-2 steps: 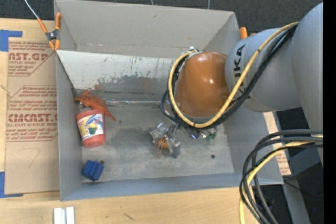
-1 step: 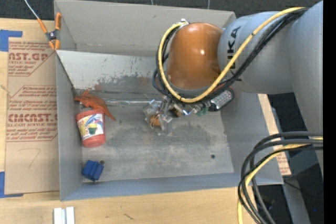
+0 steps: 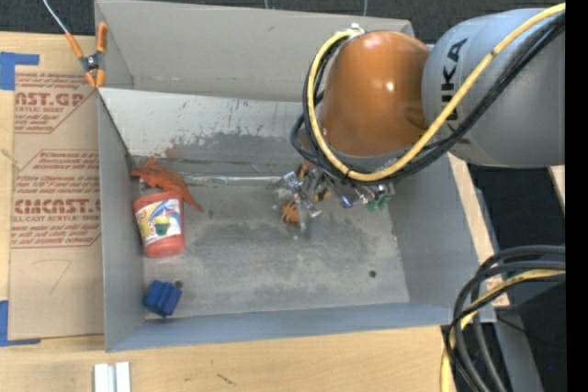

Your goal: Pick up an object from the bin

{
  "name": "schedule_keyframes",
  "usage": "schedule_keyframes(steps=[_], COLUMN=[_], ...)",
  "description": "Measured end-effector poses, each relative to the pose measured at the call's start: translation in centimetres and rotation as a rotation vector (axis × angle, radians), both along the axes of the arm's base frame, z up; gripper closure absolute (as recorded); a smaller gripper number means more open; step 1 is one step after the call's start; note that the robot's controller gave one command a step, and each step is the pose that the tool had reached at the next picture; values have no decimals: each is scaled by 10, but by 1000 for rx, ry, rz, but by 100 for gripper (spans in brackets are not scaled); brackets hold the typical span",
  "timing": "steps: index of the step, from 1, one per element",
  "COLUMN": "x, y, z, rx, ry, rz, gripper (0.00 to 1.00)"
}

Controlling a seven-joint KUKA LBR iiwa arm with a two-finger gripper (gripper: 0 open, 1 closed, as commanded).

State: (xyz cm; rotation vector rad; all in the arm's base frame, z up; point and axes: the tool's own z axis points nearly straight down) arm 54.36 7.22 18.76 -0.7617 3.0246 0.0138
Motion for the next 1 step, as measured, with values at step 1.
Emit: schedule_keyframes(steps=[1], x=[-12], y=[-24], z=[66], rx=[-6], ry=[-11], rz=[308], gripper=[100])
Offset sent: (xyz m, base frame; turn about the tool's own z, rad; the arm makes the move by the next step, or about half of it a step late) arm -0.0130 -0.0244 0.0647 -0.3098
